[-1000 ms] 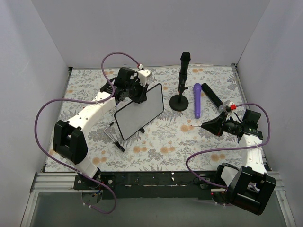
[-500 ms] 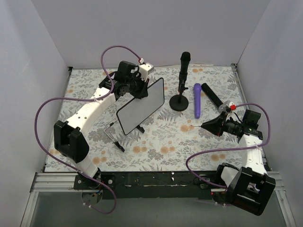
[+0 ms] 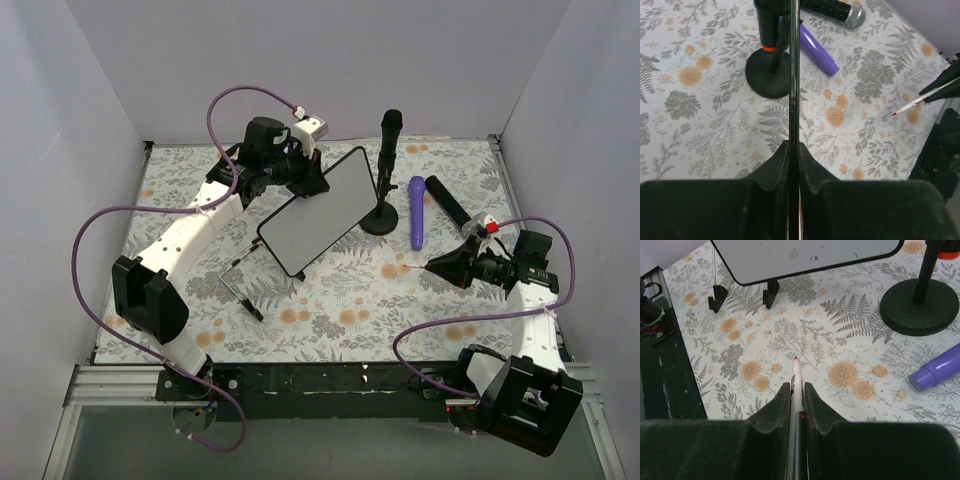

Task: Write a sentence on the whiteboard
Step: Pick up the whiteboard from the whiteboard stand, then write a sentence on the whiteboard.

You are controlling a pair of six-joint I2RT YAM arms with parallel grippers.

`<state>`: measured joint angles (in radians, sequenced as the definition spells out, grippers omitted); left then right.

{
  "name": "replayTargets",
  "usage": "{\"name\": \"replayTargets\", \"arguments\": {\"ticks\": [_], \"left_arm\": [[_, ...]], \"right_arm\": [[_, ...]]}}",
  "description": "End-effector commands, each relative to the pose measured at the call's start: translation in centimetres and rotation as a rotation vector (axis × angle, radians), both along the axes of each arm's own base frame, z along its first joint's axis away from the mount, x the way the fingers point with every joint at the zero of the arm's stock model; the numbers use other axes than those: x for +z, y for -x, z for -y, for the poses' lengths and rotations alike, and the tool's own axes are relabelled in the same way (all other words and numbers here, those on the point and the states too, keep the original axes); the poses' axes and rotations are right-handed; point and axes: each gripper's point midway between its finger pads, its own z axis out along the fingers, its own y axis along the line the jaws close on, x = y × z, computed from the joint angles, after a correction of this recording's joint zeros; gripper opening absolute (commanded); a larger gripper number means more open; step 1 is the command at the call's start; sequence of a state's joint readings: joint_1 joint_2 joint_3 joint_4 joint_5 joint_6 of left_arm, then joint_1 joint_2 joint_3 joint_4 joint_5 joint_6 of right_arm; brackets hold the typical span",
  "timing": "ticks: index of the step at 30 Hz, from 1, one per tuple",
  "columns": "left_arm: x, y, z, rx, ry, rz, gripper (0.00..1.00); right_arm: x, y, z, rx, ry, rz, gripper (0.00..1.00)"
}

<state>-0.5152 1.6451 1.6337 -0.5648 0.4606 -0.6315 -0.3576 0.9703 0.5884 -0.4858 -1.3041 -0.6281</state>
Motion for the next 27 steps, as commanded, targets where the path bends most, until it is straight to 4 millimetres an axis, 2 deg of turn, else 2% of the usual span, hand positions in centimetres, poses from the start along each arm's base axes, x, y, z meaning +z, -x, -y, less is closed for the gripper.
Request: {"name": "replayTargets", "arguments": {"ticks": [1, 4, 5, 6, 7, 8, 10, 11, 14, 17, 18, 20, 21, 23, 27], "left_arm": [[3.9, 1.5, 2.7, -0.127, 0.172, -0.007, 0.0], [2.7, 1.8, 3.9, -0.176, 0.203, -0.096, 0.0], [2.3, 2.1, 4.3, -0.201, 0.212, -0.123, 0.0], [1.9, 2.1, 4.5, -0.207, 0.214, -0.141, 0.0], [0.4, 2.1, 4.7, -0.21, 0.203, -0.173, 0.0], [-0.2, 2.1, 4.8, -0.218, 0.197, -0.181, 0.0], [-1.0, 2.5, 5.0, -0.244, 0.198, -0.19, 0.0], [-2.2, 2.8, 5.0, -0.249, 0.189, -0.218, 0.0], [-4.0, 3.0, 5.2, -0.265, 0.18, -0.255, 0.0], [-5.5, 3.3, 5.6, -0.275, 0.17, -0.288, 0.0], [-5.8, 3.3, 5.7, -0.276, 0.167, -0.293, 0.0], [-6.2, 3.5, 5.9, -0.292, 0.165, -0.3, 0.0], [-6.5, 3.3, 6.0, -0.291, 0.162, -0.305, 0.0], [-6.7, 3.4, 6.1, -0.297, 0.161, -0.31, 0.0], [-9.1, 3.6, 6.1, -0.271, 0.12, -0.34, 0.0]], "right_arm": [[2.3, 0.1, -0.3, 0.063, 0.043, 0.085, 0.01], [2.6, 1.1, -0.7, 0.105, 0.033, 0.059, 0.01], [3.6, 0.9, -0.7, 0.116, 0.041, 0.085, 0.01], [3.7, 0.9, -0.7, 0.125, 0.039, 0.08, 0.01], [4.0, 1.6, -1.0, 0.144, 0.042, 0.078, 0.01], [4.5, 1.5, -0.9, 0.153, 0.056, 0.094, 0.01], [4.6, 1.8, -1.1, 0.183, 0.083, 0.116, 0.01], [4.5, 2.2, -1.1, 0.191, 0.095, 0.103, 0.01], [4.1, 2.4, -1.5, 0.221, 0.138, 0.121, 0.01], [3.9, 2.7, -2.4, 0.251, 0.174, 0.103, 0.01], [4.0, 2.2, -3.1, 0.28, 0.207, 0.175, 0.01], [3.7, 2.6, -4.4, 0.299, 0.237, 0.136, 0.01], [4.4, 1.8, -4.8, 0.279, 0.246, 0.177, 0.01], [4.7, 1.9, -6.0, 0.307, 0.271, 0.21, 0.01], [5.1, 1.7, -7.1, 0.348, 0.255, 0.198, 0.01]]}}
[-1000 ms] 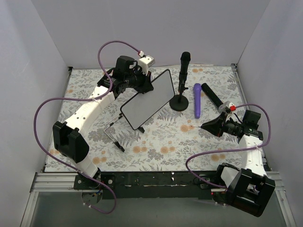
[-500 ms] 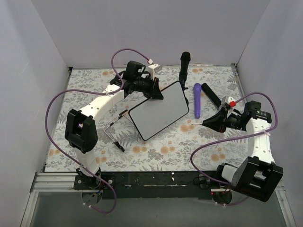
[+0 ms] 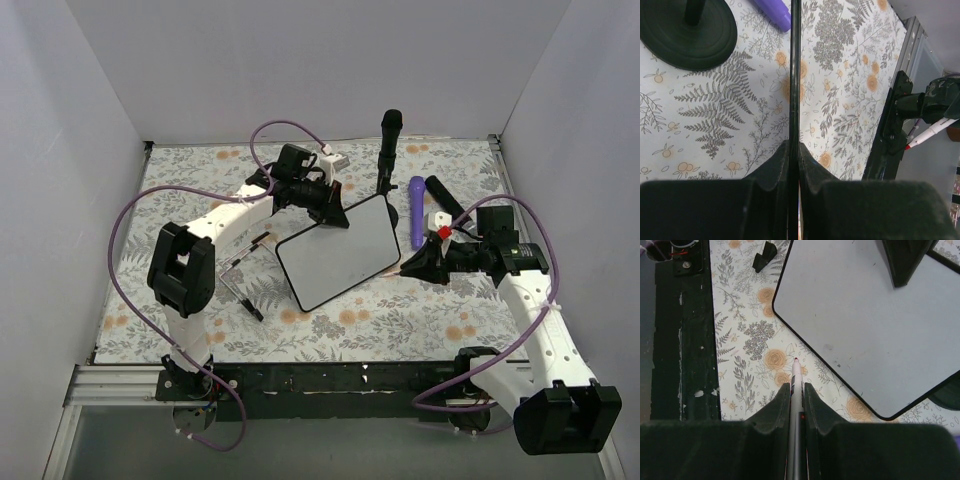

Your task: Write a sentence on the whiteboard

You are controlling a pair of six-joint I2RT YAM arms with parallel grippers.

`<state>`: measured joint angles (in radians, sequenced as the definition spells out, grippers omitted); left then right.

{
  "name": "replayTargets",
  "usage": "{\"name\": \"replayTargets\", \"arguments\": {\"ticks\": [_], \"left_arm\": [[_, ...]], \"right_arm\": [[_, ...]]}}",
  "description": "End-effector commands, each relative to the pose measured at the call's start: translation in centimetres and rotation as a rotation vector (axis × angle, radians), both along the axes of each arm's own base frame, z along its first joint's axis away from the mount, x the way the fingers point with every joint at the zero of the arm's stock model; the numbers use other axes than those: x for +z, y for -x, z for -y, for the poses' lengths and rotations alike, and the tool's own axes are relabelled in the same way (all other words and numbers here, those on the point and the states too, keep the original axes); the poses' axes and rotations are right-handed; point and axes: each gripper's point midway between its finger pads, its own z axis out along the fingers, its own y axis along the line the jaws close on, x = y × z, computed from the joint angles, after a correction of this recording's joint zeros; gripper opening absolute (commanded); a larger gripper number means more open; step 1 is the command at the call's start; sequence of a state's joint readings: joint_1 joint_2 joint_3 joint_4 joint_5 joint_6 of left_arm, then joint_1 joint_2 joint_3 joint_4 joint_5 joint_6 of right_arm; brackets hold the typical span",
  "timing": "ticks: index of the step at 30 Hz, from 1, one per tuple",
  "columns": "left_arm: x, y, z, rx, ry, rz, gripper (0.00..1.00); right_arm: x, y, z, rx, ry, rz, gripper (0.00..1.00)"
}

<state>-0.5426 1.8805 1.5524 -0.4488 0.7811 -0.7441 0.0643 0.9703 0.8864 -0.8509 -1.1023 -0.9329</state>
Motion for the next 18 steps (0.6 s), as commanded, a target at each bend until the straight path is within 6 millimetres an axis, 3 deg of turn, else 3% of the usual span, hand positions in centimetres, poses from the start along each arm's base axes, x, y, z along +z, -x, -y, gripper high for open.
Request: {"name": "replayTargets", "arguments": {"ticks": [1, 8, 18], "left_arm": [[0.1, 1.3, 0.6, -0.036, 0.025, 0.013, 0.0], [-0.5, 2.4, 0.7, -0.006, 0.002, 0.034, 0.0], [-0.9, 3.2, 0.2, 0.011, -0.021, 0.057, 0.0]], "right_arm": [[1.0, -2.1, -0.9, -0.023, 0.002, 0.019, 0.01], [1.0, -2.2, -2.5, 0.026, -0.012, 0.037, 0.01], [0.7, -1.9, -2.7, 0.032, -0.025, 0.02, 0.01]]}}
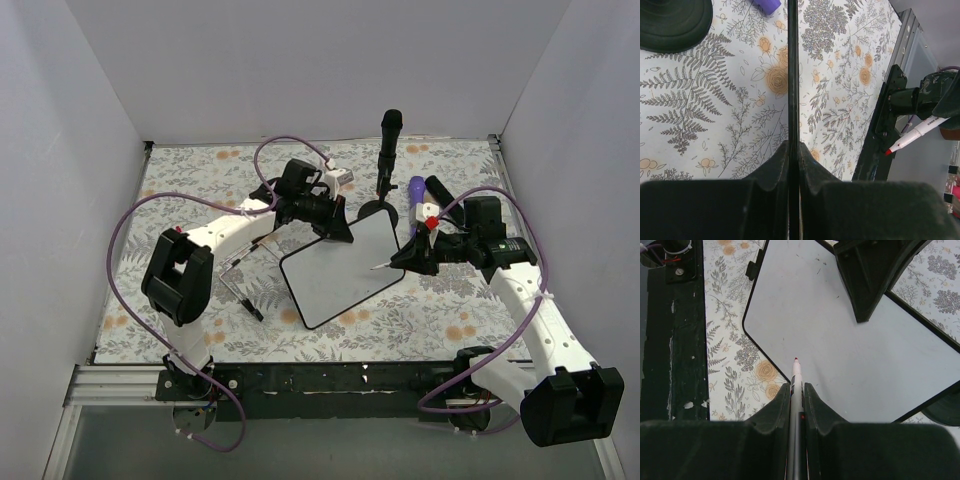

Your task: Write a sentence on the whiteboard

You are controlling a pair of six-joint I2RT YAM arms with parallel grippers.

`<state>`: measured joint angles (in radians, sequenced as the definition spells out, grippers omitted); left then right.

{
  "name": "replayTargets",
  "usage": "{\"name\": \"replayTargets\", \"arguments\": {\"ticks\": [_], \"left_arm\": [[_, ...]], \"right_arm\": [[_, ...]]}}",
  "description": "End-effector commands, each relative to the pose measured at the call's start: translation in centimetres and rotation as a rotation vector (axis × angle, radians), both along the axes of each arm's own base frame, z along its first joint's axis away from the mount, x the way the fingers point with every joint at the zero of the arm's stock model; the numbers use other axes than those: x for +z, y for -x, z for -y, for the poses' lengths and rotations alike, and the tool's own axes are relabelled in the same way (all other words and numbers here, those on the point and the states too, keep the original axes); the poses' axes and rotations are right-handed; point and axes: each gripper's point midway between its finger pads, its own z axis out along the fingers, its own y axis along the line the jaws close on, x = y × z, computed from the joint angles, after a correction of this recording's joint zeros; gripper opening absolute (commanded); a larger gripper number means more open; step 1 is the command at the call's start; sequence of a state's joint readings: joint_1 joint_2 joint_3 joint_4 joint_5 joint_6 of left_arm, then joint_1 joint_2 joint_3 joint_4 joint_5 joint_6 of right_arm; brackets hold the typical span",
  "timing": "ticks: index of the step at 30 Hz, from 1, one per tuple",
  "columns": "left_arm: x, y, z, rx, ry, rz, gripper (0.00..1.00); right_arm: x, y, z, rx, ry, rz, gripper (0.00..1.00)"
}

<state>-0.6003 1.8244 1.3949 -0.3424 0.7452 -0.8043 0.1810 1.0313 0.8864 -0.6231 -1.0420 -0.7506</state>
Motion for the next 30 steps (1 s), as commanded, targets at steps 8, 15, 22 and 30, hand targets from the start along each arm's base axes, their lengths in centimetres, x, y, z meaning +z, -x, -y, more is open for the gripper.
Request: {"name": "replayTargets", "arguments": {"ticks": [8, 15, 22, 30], "left_arm": [[1.6, 1.1, -0.9, -0.002, -0.001, 0.084, 0.0], [2.2, 2.5, -1.5, 0.01, 0.038, 0.077, 0.0], [2.6, 3.1, -2.0, 0.048, 0.055, 0.075, 0.0], [1.7, 3.9, -2.3, 0.023, 0.054, 0.07, 0.0]], "right_arm": [[0.6, 0.8, -1.0, 0.049, -0.034, 0.009, 0.01], [0.2, 1.2, -1.8, 0.085, -0.022, 0.016, 0.01], [0.2, 1.6, -2.0, 0.099, -0.036, 0.036, 0.01], [-0.7, 2.4, -2.1, 0.123, -0.055, 0.041, 0.01]]}}
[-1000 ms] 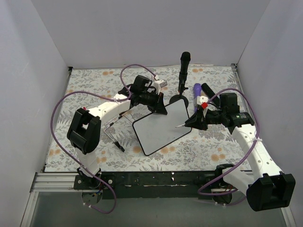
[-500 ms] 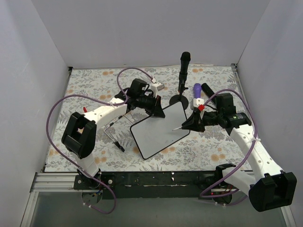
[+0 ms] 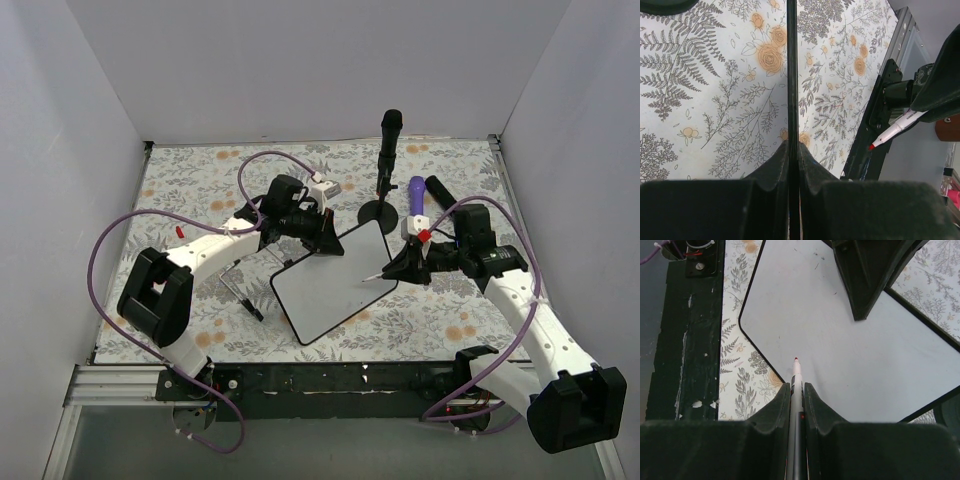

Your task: Write a sentence on the whiteboard

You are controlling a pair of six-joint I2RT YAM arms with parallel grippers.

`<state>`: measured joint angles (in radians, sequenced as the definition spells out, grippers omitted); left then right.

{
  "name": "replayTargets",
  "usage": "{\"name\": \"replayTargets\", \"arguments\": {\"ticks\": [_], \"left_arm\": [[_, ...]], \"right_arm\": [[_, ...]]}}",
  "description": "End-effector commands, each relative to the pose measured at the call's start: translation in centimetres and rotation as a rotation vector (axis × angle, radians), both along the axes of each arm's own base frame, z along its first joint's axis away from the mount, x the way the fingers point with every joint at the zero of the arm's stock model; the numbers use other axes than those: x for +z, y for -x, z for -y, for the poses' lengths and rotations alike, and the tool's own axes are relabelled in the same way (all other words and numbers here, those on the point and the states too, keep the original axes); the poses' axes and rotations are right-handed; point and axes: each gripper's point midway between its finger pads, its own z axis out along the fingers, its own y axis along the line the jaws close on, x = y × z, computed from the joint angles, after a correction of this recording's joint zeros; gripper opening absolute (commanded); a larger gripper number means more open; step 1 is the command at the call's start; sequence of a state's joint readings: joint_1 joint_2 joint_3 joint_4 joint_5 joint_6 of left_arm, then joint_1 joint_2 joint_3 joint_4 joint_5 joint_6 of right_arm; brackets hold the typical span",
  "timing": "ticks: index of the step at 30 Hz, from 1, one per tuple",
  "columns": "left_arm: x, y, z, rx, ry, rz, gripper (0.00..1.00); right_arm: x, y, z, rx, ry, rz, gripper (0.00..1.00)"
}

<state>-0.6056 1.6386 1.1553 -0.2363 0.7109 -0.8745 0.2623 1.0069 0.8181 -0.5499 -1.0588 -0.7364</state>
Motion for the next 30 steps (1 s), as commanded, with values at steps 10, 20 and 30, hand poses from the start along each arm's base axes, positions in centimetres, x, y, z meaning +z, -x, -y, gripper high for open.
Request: {"name": "replayTargets", "arguments": {"ticks": [10, 20, 30], "left_arm": [[1.78, 0.9, -0.12, -0.048, 0.044, 0.105, 0.0], [1.55, 0.97, -0.22, -0.042, 0.042, 0.111, 0.0], [1.51, 0.95, -0.19, -0.039, 0.043, 0.107, 0.0]], "right_arm": [[-0.13, 1.2, -0.45, 0.065, -0.051, 0.019, 0.01], [-0.35, 1.25, -0.43, 0.068, -0.054, 0.012, 0.01], [-0.48, 1.28, -0.42, 0.068, -0.053, 0.007, 0.01]]}}
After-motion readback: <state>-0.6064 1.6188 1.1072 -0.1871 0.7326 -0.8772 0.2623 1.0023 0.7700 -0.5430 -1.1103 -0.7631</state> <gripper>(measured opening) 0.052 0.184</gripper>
